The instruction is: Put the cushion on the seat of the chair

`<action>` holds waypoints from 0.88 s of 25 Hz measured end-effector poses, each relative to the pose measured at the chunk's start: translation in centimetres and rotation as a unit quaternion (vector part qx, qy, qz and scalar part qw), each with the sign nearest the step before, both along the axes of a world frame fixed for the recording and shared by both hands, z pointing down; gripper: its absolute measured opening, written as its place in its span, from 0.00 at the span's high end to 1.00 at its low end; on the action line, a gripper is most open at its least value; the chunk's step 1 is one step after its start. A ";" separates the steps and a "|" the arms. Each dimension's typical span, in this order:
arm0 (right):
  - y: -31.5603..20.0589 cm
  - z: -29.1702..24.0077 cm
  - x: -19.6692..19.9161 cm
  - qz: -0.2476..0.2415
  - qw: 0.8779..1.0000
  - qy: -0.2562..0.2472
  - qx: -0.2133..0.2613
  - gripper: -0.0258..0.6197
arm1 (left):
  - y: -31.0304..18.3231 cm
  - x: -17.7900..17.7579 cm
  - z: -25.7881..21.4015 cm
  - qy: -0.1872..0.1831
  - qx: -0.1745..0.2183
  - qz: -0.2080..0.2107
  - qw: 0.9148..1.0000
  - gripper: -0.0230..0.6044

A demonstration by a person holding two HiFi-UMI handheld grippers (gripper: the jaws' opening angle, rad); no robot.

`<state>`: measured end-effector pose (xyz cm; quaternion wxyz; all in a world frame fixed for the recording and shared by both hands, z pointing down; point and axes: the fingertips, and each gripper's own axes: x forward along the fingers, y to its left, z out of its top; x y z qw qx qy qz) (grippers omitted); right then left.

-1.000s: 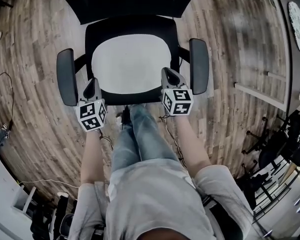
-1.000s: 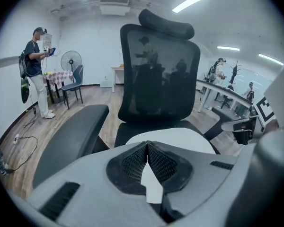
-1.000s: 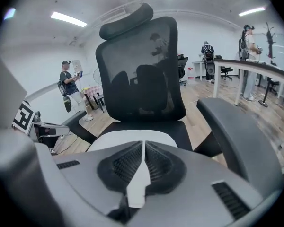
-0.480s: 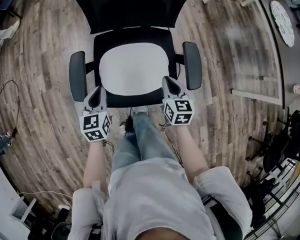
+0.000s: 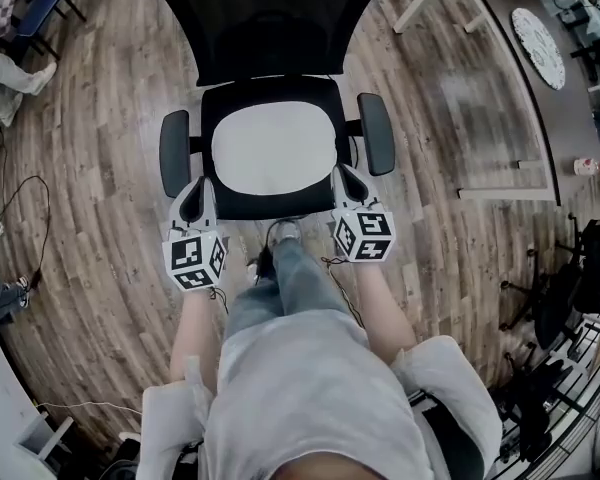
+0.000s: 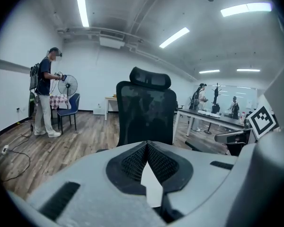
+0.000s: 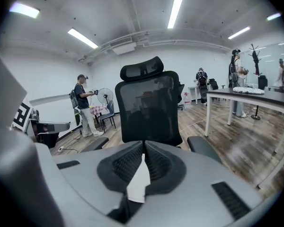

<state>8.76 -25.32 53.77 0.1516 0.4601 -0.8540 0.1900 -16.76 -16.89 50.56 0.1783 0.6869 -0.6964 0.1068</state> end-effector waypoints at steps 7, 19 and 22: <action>3.1 -4.4 0.2 0.008 0.999 -0.002 0.041 0.93 | 2.2 0.0 -3.9 -0.010 0.038 0.006 0.999 0.95; 7.5 -11.1 0.5 0.019 0.994 -0.009 0.111 0.93 | 5.3 2.0 -9.7 -0.015 0.094 0.045 0.994 0.94; 8.2 -12.4 0.1 0.024 0.992 -0.014 0.124 0.93 | 5.8 1.7 -10.8 -0.007 0.104 0.048 0.993 0.94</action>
